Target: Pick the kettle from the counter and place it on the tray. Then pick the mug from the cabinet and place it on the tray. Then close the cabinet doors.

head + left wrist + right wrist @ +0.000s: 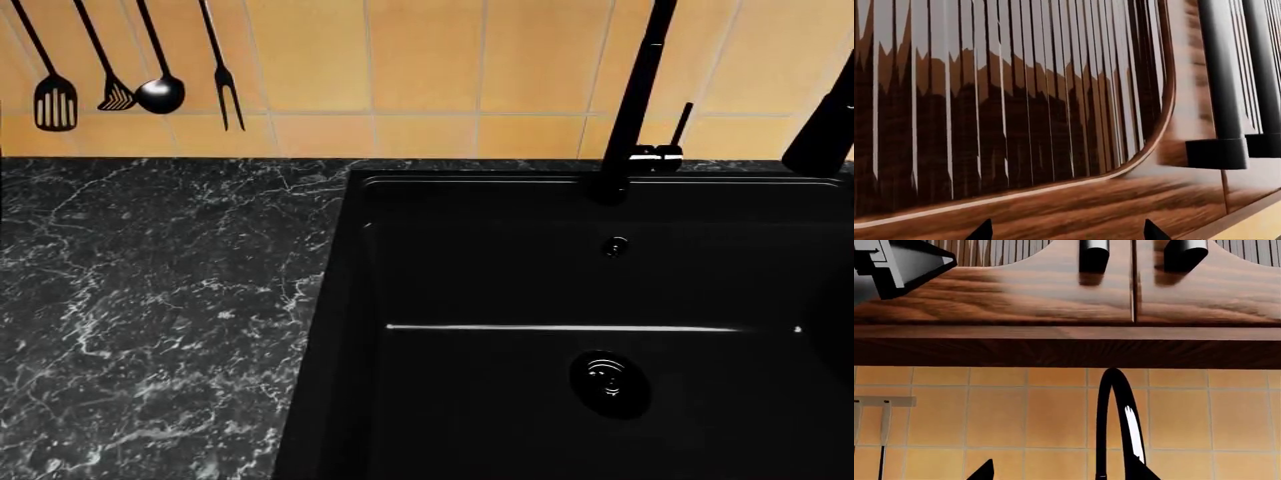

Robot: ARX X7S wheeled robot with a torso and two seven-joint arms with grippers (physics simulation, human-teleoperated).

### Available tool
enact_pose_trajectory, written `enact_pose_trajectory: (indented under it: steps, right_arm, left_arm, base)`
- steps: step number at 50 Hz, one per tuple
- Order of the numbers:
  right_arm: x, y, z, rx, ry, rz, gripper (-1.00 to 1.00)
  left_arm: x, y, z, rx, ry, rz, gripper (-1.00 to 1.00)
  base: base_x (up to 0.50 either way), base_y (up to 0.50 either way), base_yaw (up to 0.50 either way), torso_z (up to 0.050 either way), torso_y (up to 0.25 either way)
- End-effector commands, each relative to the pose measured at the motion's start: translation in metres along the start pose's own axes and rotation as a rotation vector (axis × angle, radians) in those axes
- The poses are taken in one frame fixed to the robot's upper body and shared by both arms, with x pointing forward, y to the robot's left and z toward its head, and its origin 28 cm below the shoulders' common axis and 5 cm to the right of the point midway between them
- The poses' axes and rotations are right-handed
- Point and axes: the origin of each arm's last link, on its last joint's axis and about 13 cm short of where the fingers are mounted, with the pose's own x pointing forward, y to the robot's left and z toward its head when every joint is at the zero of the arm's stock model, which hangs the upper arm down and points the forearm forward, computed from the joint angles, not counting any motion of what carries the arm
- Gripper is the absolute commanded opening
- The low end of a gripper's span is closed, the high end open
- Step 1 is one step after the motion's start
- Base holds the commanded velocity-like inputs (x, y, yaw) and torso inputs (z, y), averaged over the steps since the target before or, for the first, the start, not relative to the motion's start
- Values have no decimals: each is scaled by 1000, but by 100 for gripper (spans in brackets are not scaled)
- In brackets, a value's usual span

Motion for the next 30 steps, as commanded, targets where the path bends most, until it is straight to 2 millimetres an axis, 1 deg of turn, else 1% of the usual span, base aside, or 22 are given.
enact_pose_trajectory:
  steps: [1,18,30]
  right_arm:
    - [-1,0,0,3,-5,2,100]
    - [-1,2,2,2,-7,7,100]
    - [-3,4,7,-1,-17,17,100]
  left_arm:
    - [16,5,-48,-81,265,-12,100]
    - [14,7,-39,-85,248,-10,100]
    - [10,10,-17,-104,196,-5,100]
  base:
    - [0,0,-5,0,0]
    - [7,-2,-4,0,0]
    - [7,-3,-4,0,0]
